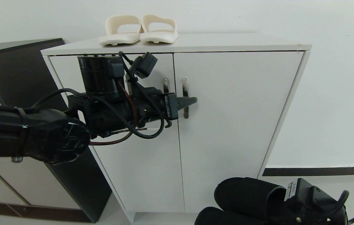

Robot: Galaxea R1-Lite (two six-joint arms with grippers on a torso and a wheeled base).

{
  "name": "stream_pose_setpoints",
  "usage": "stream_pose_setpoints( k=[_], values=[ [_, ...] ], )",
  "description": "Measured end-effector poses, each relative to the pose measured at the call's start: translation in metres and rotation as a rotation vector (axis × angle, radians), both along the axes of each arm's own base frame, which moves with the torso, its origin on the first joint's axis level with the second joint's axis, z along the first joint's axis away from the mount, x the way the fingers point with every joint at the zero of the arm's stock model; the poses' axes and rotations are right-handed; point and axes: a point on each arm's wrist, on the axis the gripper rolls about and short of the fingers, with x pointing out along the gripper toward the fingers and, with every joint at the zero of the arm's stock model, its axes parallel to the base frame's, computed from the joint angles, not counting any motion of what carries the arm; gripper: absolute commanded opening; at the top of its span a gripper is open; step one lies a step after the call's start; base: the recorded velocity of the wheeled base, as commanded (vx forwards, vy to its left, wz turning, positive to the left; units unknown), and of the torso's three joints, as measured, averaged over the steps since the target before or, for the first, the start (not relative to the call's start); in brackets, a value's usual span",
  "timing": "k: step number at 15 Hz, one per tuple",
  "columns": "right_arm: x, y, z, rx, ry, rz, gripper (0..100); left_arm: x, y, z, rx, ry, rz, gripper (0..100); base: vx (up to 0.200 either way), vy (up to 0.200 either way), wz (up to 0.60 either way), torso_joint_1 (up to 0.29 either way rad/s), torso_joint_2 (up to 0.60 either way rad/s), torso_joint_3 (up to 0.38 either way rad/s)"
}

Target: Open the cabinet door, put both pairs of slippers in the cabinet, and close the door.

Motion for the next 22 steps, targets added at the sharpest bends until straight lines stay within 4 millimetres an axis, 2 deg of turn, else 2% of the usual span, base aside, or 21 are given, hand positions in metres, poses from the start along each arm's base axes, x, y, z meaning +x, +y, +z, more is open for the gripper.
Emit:
stream_pose_setpoints(
  k=[3,5,8,11,14,18,22],
  values=[
    [-0.006,-0.005,-0.004,0.006,0.025,0.078,0,-0.018,-0.002,-0.001,0.006,0.002,-0.039,0,0.0,0.0,0.0,0.0,0.0,0.0],
    [-0.012,-0.01,-0.005,0.011,0.018,0.16,0,-0.041,-0.004,-0.001,0.0,-0.011,-0.087,0,0.0,0.0,0.0,0.0,0.0,0.0],
    [-0.017,-0.017,-0.006,0.01,0.005,0.188,0,-0.075,-0.005,0.003,-0.012,-0.033,-0.131,0,0.0,0.0,0.0,0.0,0.0,0.0],
    [-0.017,-0.018,-0.005,0.014,0.0,0.188,0,-0.096,0.001,0.008,-0.026,-0.053,-0.126,0,0.0,0.0,0.0,0.0,0.0,0.0],
    [-0.017,-0.018,-0.006,0.012,0.0,0.184,0,-0.111,0.015,0.009,-0.03,-0.067,-0.115,0,0.0,0.0,0.0,0.0,0.0,0.0],
    [-0.017,-0.018,-0.006,0.01,0.0,0.182,0,-0.108,0.031,0.014,-0.037,-0.091,-0.039,0,0.0,0.0,0.0,0.0,0.0,0.0],
    [-0.016,-0.017,-0.007,0.005,0.004,0.179,0,-0.085,0.022,0.016,-0.033,-0.086,0.002,0,0.0,0.0,0.0,0.0,0.0,0.0]
  ],
)
